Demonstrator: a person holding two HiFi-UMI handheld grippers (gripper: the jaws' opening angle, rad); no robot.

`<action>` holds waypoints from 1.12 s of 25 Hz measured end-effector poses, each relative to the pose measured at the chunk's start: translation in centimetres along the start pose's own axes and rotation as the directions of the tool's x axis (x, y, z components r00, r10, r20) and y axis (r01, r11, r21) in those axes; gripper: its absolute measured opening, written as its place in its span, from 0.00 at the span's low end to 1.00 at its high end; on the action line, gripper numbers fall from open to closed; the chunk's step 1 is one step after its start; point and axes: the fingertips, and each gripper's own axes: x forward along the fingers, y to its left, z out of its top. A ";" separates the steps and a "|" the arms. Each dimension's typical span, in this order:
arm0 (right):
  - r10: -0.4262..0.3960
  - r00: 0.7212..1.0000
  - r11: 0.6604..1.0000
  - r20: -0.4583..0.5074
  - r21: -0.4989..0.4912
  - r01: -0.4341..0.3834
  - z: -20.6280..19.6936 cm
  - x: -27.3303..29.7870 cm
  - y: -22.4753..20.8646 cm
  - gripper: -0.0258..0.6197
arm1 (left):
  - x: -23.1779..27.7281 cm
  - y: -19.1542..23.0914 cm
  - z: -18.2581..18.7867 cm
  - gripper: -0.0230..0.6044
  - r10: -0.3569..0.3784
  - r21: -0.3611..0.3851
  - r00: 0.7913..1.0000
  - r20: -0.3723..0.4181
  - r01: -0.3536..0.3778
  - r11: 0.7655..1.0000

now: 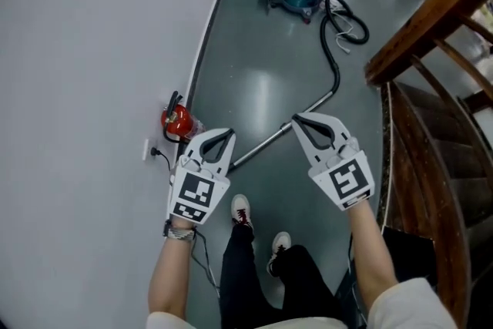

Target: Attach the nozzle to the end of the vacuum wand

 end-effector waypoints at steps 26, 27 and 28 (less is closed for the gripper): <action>-0.049 0.995 0.999 0.083 0.023 0.047 23.7 -19.9 -1.2 0.08 | -17.4 -7.1 23.4 0.04 0.042 -0.017 0.996 0.083 -0.041 0.999; -0.050 0.995 0.999 0.083 0.021 0.048 24.1 -20.2 -1.1 0.08 | -17.7 -7.4 24.0 0.04 0.043 -0.012 0.995 0.088 -0.042 0.999; -0.049 0.995 0.999 0.085 0.020 0.048 24.5 -20.6 -1.1 0.08 | -18.0 -7.5 24.6 0.04 0.045 -0.007 0.995 0.094 -0.045 0.999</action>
